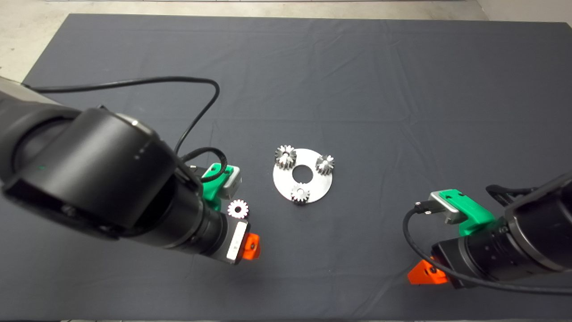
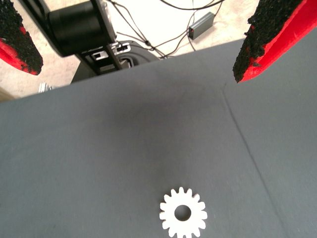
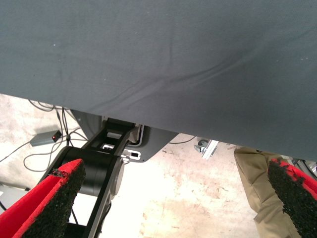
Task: Remove an incorrectly installed larger gear and replace it with the correct smaller gear
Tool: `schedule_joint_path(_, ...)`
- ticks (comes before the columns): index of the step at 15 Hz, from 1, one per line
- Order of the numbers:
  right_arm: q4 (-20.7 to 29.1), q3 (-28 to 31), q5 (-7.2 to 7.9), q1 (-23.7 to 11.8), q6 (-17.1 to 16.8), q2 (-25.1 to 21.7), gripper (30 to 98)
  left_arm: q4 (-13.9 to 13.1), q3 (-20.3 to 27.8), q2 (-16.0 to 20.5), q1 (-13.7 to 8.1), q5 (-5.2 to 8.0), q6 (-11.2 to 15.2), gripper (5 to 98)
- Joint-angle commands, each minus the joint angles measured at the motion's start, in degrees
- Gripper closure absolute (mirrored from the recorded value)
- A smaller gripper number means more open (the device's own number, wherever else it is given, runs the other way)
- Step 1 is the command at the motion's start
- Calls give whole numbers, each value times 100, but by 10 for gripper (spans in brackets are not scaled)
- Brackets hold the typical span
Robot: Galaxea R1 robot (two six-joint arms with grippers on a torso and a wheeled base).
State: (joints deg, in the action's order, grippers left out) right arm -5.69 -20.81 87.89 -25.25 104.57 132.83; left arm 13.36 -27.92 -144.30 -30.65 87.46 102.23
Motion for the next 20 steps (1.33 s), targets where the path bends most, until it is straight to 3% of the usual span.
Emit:
schedule_joint_path(1,-178,-9,501,-77,-200,-138,316,202,-260,-68,-29,183,-154,54)
schedule_joint_path(3,-160,-44,527,-96,-333,-201,316,167,-514,-31,-38,184,-452,54)
schedule_joint_path(5,-151,-9,527,-121,-443,-571,316,158,-553,81,-38,211,-508,54)
schedule_joint_path(7,-151,-1,528,-121,-765,-1159,316,176,-1026,-115,-29,202,-796,54)
schedule_joint_path(10,-143,-1,554,-165,-1560,-2156,316,271,-2196,-761,5,149,-1372,54)
schedule_joint_path(11,-143,8,580,-183,-1847,-2590,316,407,-2557,-950,132,123,-1516,54)
schedule_joint_path(14,-143,-152,580,-191,-3232,-3948,316,666,-3552,-1515,478,28,-1970,54)
schedule_joint_path(16,-160,-282,572,-199,-3838,-4400,316,905,-4035,-1818,559,-53,-2077,54)
schedule_joint_path(17,-186,-291,572,-191,-4066,-4584,316,967,-4289,-1967,664,-53,-2251,54)
schedule_joint_path(18,-187,-356,567,-191,-4319,-4785,316,967,-4472,-2037,740,-62,-2424,54)
schedule_joint_path(20,-187,-542,571,-192,-4688,-4963,316,967,-4666,-2053,762,-131,-2496,54)
